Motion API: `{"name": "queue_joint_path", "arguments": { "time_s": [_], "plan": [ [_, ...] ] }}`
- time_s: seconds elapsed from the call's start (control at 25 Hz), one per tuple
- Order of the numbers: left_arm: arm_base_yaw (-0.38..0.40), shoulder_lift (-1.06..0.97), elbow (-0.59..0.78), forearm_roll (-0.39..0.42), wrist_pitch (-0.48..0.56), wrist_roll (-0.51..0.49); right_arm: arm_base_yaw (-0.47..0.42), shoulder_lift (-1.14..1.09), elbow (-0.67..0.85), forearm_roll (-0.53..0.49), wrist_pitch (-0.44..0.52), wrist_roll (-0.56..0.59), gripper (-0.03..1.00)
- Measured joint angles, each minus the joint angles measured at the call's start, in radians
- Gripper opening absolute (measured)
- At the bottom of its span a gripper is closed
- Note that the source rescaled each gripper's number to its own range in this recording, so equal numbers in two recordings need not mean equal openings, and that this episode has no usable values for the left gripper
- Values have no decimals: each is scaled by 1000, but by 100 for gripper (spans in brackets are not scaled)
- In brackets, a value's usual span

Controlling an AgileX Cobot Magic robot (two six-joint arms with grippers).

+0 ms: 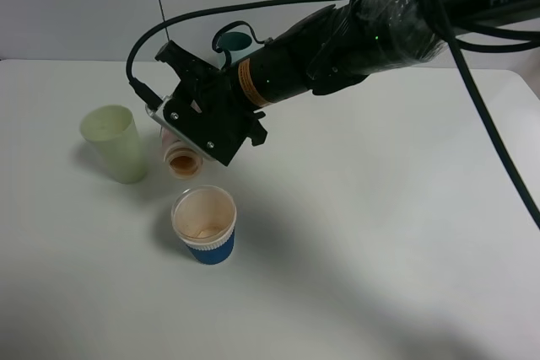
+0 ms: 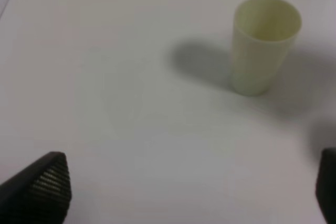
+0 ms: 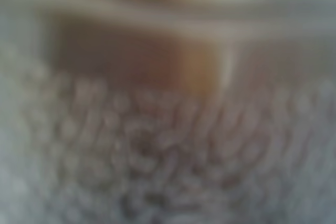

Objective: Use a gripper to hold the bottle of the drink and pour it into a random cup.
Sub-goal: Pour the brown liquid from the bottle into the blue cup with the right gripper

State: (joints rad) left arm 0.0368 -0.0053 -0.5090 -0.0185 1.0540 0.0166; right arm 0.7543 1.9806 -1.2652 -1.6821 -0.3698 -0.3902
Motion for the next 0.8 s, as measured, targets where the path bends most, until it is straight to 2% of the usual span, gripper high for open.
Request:
{"name": "queue_joint_path", "arguments": {
  "time_s": [0.32,0.8],
  "plan": [
    [0,0,0,0,0,0,1,0,0,0,21,-73,3],
    [0,0,0,0,0,0,13,0,0,0,47,-124,3]
  ]
}}
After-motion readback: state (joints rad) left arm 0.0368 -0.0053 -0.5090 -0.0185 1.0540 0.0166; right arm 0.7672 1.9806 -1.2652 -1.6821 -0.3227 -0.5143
